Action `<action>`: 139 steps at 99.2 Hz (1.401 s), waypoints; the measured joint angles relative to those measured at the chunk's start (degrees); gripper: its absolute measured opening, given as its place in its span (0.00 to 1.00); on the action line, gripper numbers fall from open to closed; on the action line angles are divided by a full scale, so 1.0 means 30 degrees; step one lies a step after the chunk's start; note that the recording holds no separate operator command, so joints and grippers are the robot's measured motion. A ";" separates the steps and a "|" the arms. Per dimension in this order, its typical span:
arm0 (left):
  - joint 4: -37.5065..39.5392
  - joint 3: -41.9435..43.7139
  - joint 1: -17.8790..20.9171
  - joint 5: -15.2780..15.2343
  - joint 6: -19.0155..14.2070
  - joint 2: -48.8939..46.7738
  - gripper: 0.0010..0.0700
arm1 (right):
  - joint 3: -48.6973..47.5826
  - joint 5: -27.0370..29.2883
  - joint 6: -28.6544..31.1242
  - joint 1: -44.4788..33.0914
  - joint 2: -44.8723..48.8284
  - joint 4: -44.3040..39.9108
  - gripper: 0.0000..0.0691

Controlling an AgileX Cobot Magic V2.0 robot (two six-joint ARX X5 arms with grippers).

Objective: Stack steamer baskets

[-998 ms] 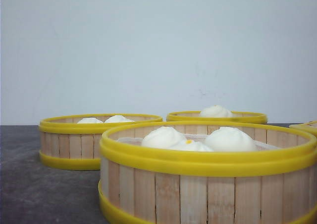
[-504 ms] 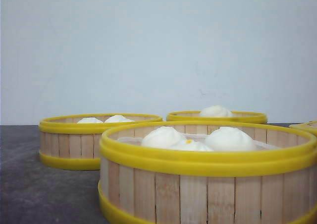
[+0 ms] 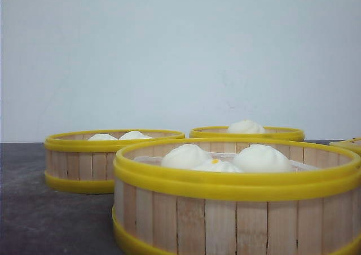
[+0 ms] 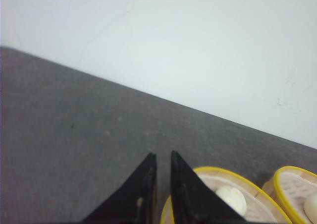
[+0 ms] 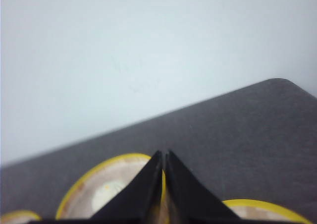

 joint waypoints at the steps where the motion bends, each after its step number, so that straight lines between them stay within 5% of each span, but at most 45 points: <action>1: 0.0000 0.0160 -0.0007 -0.0007 0.0051 0.0197 0.04 | 0.0255 -0.0102 -0.0160 0.0000 0.0226 -0.0168 0.02; 8: 0.0007 0.1086 -0.0007 0.0146 0.0474 0.1545 0.18 | 0.1749 -0.0299 -0.1049 0.0160 0.1632 -0.1086 0.09; 18: 0.0022 0.1938 -0.0022 0.0787 0.1093 0.3359 0.48 | 0.2812 -0.0364 -0.1559 0.0539 0.2936 -0.1523 0.34; 28: 0.0007 0.2237 -0.0219 0.1362 0.1413 0.5144 0.57 | 0.2871 -0.0867 -0.1800 0.0823 0.3432 -0.1741 0.43; 62: -0.1107 0.5377 -0.1829 0.1960 0.1676 1.3085 0.50 | 0.2871 -0.1443 -0.1851 0.1705 0.3752 -0.1821 0.46; 95: -0.6885 1.1701 -0.2754 0.1960 0.1887 2.1893 0.50 | 0.2871 -0.1443 -0.1858 0.2295 0.3752 -0.1865 0.46; 122: -0.7978 1.3384 -0.3002 0.1953 0.1894 2.5194 0.49 | 0.2871 -0.1443 -0.1851 0.2521 0.3752 -0.2157 0.46; 139: -0.7978 1.3384 -0.3002 0.1588 0.1931 2.5667 0.29 | 0.2871 -0.1443 -0.1851 0.2521 0.3752 -0.2528 0.46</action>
